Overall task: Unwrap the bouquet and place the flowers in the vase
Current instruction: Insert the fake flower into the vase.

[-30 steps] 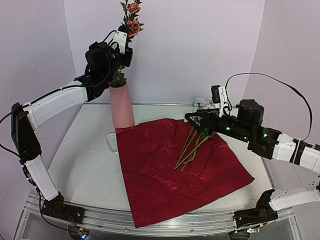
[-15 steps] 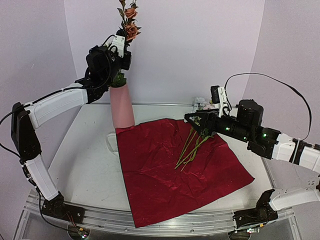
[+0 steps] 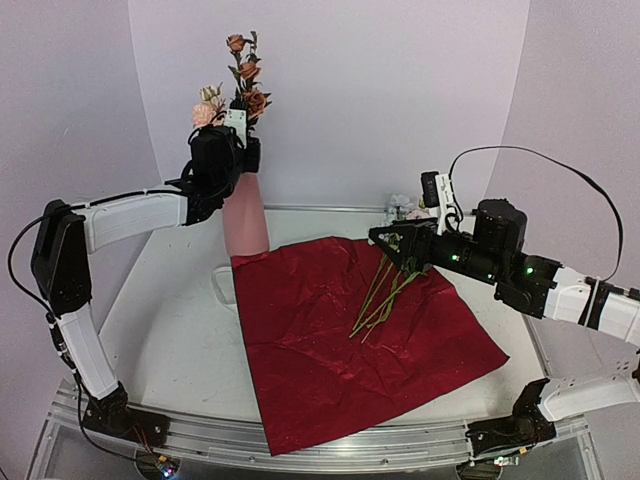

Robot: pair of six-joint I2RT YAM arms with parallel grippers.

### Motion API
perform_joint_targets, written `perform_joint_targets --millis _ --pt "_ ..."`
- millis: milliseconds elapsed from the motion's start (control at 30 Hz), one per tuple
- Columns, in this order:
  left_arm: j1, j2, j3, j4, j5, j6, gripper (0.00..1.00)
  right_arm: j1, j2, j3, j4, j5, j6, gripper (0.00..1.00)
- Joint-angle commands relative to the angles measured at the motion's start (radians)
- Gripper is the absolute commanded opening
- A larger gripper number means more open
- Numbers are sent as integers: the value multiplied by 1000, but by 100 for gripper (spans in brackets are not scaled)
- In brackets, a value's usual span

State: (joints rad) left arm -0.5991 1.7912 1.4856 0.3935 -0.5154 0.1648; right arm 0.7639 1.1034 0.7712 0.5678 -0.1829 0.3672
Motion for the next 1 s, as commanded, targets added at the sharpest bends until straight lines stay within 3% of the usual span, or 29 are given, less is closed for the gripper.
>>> perform_joint_targets --millis 0,167,333,500,700,967 --pt "1 21 -46 33 -76 -114 0 3 -14 33 34 -10 -4 89" --pt "1 41 -77 31 -128 -133 6 3 -16 28 32 -8 -1 89" --pt "0 24 -84 26 -122 -136 47 3 -14 26 32 0 2 89" --pt "-2 -46 -105 17 -62 -156 64 3 8 34 9 49 10 89" --pt "-3 -176 -209 -7 -2 -265 70 2 118 121 -204 315 85 88" --pt "-4 -347 -338 -47 111 -366 71 -2 179 116 -237 424 184 88"
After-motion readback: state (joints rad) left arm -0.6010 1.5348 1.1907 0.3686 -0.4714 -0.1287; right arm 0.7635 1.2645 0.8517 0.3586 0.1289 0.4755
